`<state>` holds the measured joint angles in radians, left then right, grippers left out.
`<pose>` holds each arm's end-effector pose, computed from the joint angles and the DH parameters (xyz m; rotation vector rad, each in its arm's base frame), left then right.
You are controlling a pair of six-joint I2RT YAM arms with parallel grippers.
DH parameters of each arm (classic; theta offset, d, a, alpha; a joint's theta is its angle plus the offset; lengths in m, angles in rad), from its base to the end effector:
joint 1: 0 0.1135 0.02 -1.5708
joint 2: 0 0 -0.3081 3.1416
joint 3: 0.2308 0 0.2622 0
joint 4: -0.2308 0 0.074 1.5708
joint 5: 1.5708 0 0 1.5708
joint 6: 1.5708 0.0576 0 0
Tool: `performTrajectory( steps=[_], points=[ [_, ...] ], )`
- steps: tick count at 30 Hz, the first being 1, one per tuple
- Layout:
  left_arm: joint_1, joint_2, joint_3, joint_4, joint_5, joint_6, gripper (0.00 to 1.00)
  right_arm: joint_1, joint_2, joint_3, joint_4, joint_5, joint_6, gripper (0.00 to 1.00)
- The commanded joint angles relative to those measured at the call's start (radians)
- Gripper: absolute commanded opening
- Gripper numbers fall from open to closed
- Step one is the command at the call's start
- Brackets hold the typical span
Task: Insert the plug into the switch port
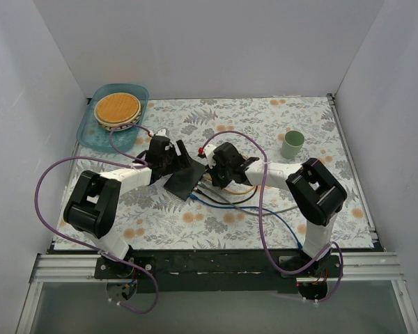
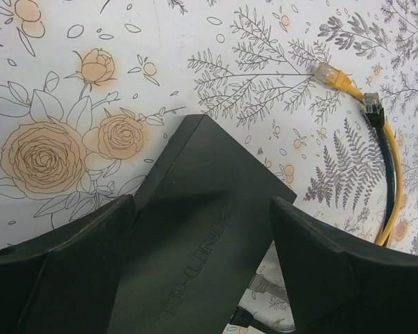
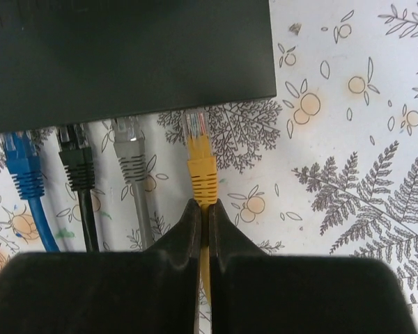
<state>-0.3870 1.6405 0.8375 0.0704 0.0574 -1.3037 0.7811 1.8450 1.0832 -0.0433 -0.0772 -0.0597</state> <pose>0.3318 -0.1388 0.1909 -1.0713 2.2432 -0.8759 0.2956 0.2993 0.1826 -1.0205 2.1908 0.4308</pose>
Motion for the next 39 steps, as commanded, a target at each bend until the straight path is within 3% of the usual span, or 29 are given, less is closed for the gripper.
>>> performTrajectory(
  steps=[1,9,21,29,39],
  points=[
    [0.005,-0.005,-0.015,0.02,0.039,0.015,0.76,0.006,0.036,0.059,-0.038,0.005,0.014,0.01],
    [0.008,0.01,-0.003,0.012,0.058,0.015,0.75,0.006,0.089,0.149,-0.202,-0.006,0.011,0.01],
    [0.011,0.03,0.015,0.002,0.067,0.018,0.74,0.006,0.103,0.219,-0.28,-0.012,0.003,0.01],
    [0.014,0.047,0.029,-0.003,0.079,0.014,0.79,0.015,0.109,0.242,-0.293,-0.032,0.003,0.01],
    [0.016,0.058,0.018,0.002,0.09,0.018,0.78,0.027,0.088,0.231,-0.242,-0.047,0.032,0.01]
  ],
)
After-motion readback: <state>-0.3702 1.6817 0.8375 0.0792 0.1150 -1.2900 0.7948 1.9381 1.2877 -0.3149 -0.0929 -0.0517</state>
